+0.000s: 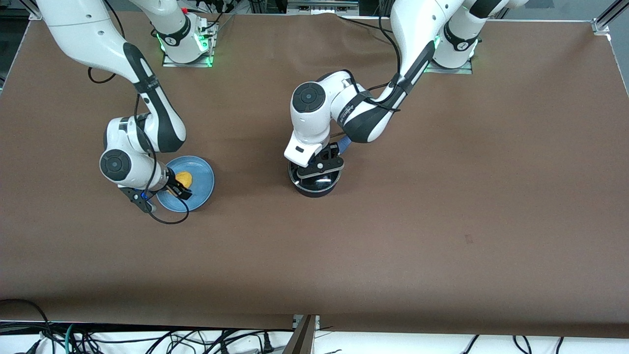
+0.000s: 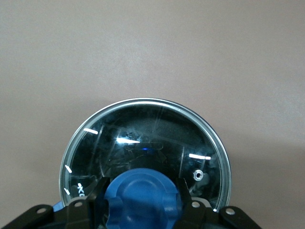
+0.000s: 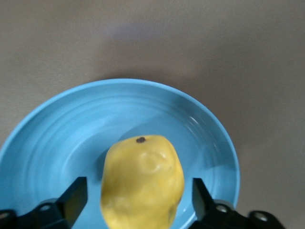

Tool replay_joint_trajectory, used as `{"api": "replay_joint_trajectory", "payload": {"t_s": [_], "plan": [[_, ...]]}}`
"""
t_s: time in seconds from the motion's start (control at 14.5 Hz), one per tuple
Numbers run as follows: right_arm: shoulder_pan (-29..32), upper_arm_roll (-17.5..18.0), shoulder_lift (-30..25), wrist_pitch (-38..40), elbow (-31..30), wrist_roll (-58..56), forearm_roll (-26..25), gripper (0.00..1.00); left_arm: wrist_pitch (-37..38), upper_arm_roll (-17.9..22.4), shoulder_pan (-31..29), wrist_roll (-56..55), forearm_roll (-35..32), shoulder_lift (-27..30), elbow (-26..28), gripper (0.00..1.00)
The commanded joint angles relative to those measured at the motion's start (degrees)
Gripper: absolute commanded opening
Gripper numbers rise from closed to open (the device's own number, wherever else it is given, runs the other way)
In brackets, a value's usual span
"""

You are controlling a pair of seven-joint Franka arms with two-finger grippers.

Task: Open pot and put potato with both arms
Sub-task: 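Grasp the potato with the right gripper while the left gripper grasps the lid knob, then lift the lid off with the left gripper while the right gripper lifts the potato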

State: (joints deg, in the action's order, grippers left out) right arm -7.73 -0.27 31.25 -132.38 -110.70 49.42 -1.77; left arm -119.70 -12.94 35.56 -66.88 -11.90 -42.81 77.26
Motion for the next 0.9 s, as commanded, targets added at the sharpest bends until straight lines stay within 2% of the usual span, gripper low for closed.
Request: {"api": "replay_joint_trajectory", "payload": {"t_s": [0.0,0.07,0.28,0.48,0.62,0.69,0.83], "plan": [[-0.8,-0.3,-0.6,-0.3,-0.1,1.1,-1.3,0.41,0.6,0.4,0.3,-1.1,-1.4,0.4,-1.8,0.47],[-1.1,-0.3,-0.7,0.7,0.1,1.0,-1.3,0.34,1.0,0.3,0.0,-0.8,-1.2,1.3,-1.8,0.47],[-1.2,-0.1,-3.1,7.4,2.7,0.9,-1.4,0.33,3.7,0.1,-2.2,1.6,1.3,5.4,-1.6,0.47],[-1.4,0.8,-7.1,16.4,6.6,0.3,-1.1,0.34,5.0,0.2,-8.3,15.8,4.1,9.7,1.4,0.47],[-1.5,3.5,-7.9,23.7,11.2,1.9,0.6,0.34,4.9,0.8,-14.0,28.8,7.4,12.8,5.5,0.47],[-1.8,5.0,-7.8,26.8,14.1,4.9,2.3,0.34,4.7,1.6,-16.5,35.9,9.0,13.8,6.9,0.47],[-3.7,7.3,-7.0,28.2,19.1,13.0,6.0,0.34,4.7,5.8,-19.0,48.9,10.8,15.8,9.9,0.47]]}}
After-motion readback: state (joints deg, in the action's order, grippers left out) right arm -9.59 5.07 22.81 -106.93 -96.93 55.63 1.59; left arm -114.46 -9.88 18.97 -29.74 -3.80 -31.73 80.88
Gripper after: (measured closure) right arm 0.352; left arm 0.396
